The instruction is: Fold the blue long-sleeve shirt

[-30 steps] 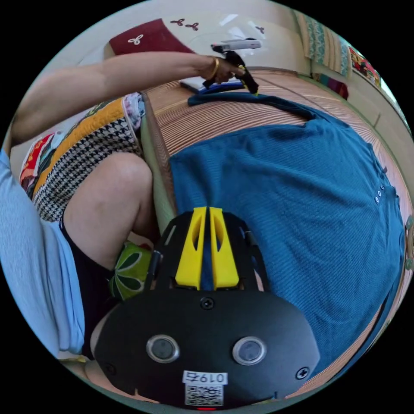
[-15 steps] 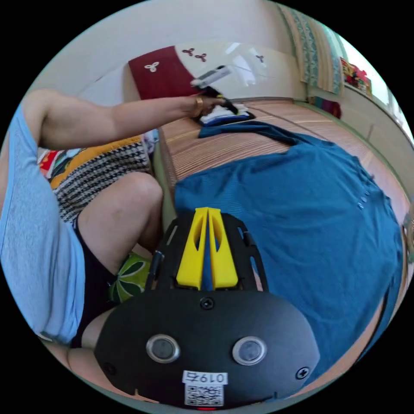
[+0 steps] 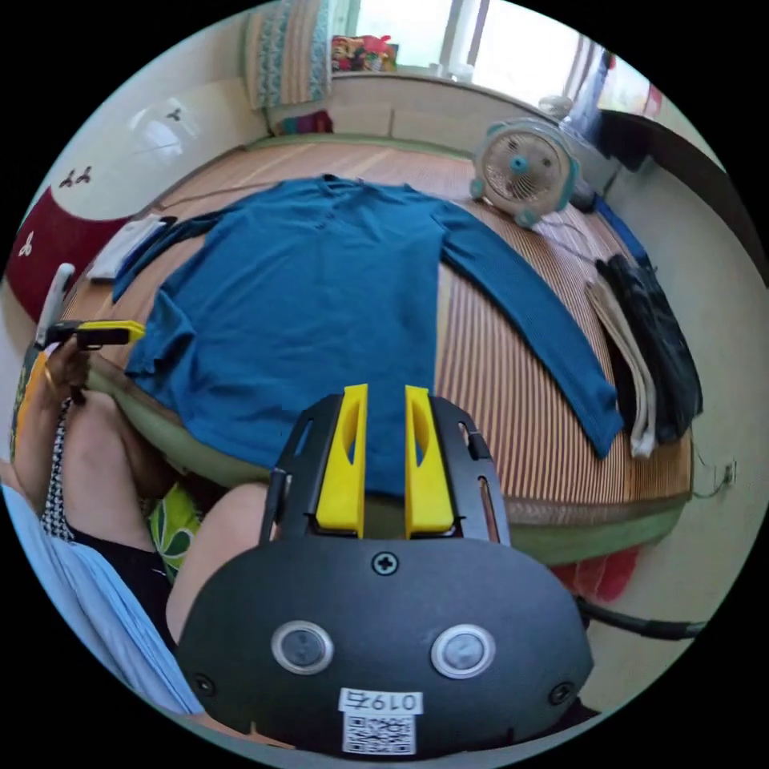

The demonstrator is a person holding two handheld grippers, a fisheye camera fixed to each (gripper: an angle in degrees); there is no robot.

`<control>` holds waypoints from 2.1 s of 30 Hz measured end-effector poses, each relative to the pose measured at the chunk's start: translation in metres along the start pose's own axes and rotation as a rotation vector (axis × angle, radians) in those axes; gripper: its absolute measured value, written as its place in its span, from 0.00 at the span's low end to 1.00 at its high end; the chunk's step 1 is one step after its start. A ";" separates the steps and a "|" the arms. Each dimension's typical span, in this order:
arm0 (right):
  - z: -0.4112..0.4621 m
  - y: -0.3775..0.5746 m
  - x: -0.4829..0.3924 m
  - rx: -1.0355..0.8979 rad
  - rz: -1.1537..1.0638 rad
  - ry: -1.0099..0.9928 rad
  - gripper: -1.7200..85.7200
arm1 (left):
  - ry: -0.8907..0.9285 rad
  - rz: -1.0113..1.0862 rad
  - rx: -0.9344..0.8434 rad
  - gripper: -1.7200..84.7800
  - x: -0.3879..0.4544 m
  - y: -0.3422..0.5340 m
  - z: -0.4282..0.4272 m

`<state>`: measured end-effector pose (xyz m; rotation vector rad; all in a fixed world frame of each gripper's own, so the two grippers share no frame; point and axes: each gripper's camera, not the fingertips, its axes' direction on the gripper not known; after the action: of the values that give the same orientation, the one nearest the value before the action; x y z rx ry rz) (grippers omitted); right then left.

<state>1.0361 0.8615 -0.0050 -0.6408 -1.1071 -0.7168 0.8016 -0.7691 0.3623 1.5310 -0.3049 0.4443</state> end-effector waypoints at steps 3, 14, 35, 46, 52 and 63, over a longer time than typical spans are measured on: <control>0.011 0.013 0.013 -0.062 0.081 -0.033 0.11 | 0.018 -0.059 -0.005 0.13 -0.003 -0.001 -0.009; 0.011 -0.008 -0.014 -0.100 0.109 -0.028 0.11 | -0.166 -0.098 -0.113 0.13 0.047 -0.024 0.015; -0.046 0.003 -0.010 -0.066 0.055 -0.068 0.01 | -0.077 -0.100 -0.131 0.04 0.003 -0.013 -0.054; -0.041 -0.005 0.007 -0.247 0.016 -0.091 0.05 | -0.048 -0.043 -0.314 0.07 -0.003 -0.017 -0.025; -0.051 0.010 0.013 -0.236 0.012 -0.120 0.15 | 0.005 -0.058 -0.303 0.12 -0.016 -0.001 -0.037; -0.116 0.040 0.022 0.025 0.028 0.004 0.07 | 0.058 -0.116 -0.212 0.09 -0.048 0.029 -0.068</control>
<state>1.1381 0.7934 -0.0257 -0.6318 -1.1004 -0.6791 0.7402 -0.7056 0.3640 1.3191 -0.2098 0.3521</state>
